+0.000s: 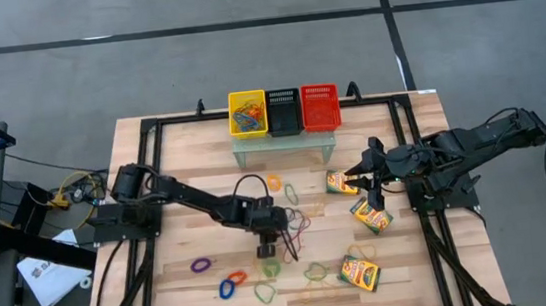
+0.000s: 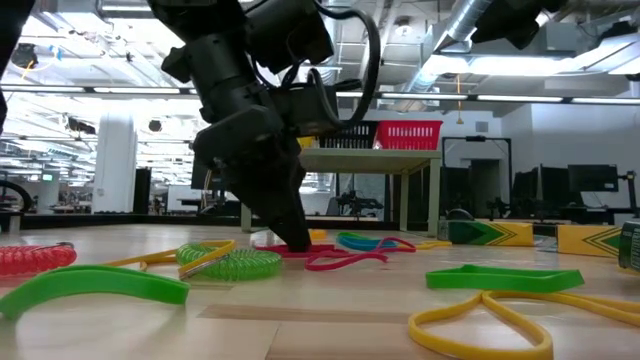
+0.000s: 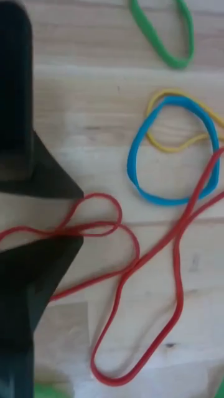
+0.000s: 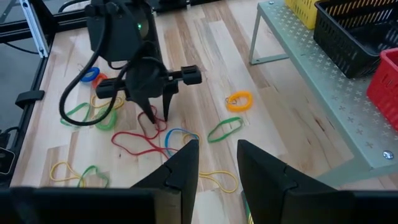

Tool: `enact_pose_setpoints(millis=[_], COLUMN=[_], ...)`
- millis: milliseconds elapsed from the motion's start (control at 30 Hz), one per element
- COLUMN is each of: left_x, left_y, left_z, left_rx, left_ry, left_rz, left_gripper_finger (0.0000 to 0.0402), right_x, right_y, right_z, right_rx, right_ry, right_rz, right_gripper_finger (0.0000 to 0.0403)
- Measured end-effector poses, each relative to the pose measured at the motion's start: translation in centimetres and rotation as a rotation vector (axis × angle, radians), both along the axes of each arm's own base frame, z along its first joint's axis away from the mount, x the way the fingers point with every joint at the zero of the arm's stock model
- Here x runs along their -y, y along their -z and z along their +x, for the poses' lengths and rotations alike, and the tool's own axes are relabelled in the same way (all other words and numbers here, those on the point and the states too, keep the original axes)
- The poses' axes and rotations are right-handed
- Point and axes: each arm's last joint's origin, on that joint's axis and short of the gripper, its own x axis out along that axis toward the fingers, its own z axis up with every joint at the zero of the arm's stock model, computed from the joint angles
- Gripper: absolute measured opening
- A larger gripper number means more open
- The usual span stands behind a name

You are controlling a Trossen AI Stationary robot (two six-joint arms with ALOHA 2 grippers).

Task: Pick & Place Office Desk Supplies
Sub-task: Put the left big red rubber band into the yellow bin on the shelf

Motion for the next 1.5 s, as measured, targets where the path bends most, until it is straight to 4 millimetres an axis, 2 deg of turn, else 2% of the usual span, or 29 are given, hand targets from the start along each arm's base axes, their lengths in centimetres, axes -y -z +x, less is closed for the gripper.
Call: enact_pose_setpoints(millis=[167,367,700,867,1133,1233,1367,1500], left_x=[-0.2,-0.2,-0.7,-0.9,-1.3,-1.6,-3.5,-8.0], left_y=[0.1,-1.2,-7.5,-10.7,-14.9,-15.9,-17.7,-19.5], left_z=[-0.1,-0.4,-1.1,-1.4,-2.7,-3.2,-4.1,-4.5], left_rx=[-0.005,0.026,0.249,0.414,0.584,0.611,0.644,0.701], left_ry=[0.001,0.000,-0.065,-0.109,-0.138,-0.143,-0.187,-0.304], left_rz=[0.001,-0.001,0.050,0.059,0.081,0.177,0.384,0.490], left_gripper_finger=[0.0011,0.0002,0.0001,0.0001,0.0001,0.0001,0.0001,0.0001], right_x=[0.0,0.0,-0.1,-0.5,-0.8,-0.9,-1.3,-1.7], right_y=[0.0,0.0,0.0,0.7,4.6,5.9,5.7,4.1], right_z=[0.0,0.0,0.4,2.6,7.7,8.9,9.7,9.3], right_rx=[0.000,0.000,0.022,0.027,-0.087,-0.122,-0.111,-0.050], right_ry=[0.000,0.000,0.015,0.027,0.031,0.025,0.000,-0.028], right_rz=[0.000,0.000,0.019,0.018,-0.083,-0.100,-0.120,-0.128], right_gripper_finger=[0.0108,0.0108,0.0108,0.0125,0.0232,0.0255,0.0259,0.0255])
